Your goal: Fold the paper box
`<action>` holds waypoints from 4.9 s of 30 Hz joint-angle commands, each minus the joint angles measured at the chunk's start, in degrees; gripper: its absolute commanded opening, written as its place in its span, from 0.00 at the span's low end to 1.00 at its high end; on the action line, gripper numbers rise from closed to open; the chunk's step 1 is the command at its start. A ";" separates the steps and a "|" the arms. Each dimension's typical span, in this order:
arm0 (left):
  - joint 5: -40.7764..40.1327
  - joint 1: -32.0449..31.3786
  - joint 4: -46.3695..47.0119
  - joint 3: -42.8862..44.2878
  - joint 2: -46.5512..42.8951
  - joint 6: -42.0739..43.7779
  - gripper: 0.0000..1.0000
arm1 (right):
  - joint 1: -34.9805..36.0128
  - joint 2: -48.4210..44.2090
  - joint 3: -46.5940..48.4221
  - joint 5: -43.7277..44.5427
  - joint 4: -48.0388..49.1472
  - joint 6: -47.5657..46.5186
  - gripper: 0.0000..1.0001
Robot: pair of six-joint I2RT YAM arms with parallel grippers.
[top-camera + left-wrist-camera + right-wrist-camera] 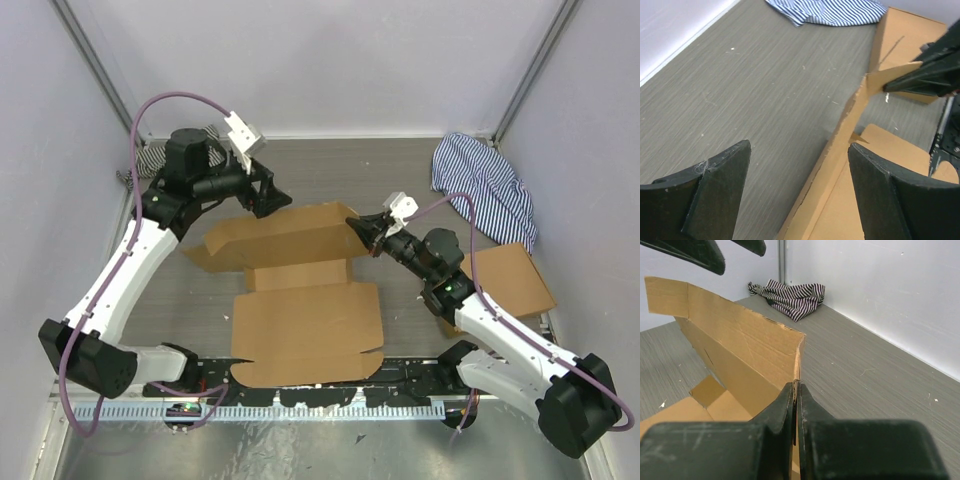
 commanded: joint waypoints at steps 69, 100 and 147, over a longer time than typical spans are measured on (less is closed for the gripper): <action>-73.29 -31.12 16.59 -21.77 -1.35 27.49 0.00 | -20.43 42.78 52.69 7.31 -47.17 16.63 0.42; -65.48 -32.81 13.82 -21.52 1.45 29.11 0.00 | -22.71 67.11 55.71 -27.95 -13.26 24.60 0.33; -69.84 -38.15 8.00 -18.68 10.09 23.80 0.00 | -18.05 39.31 19.75 -32.13 -10.27 8.49 0.54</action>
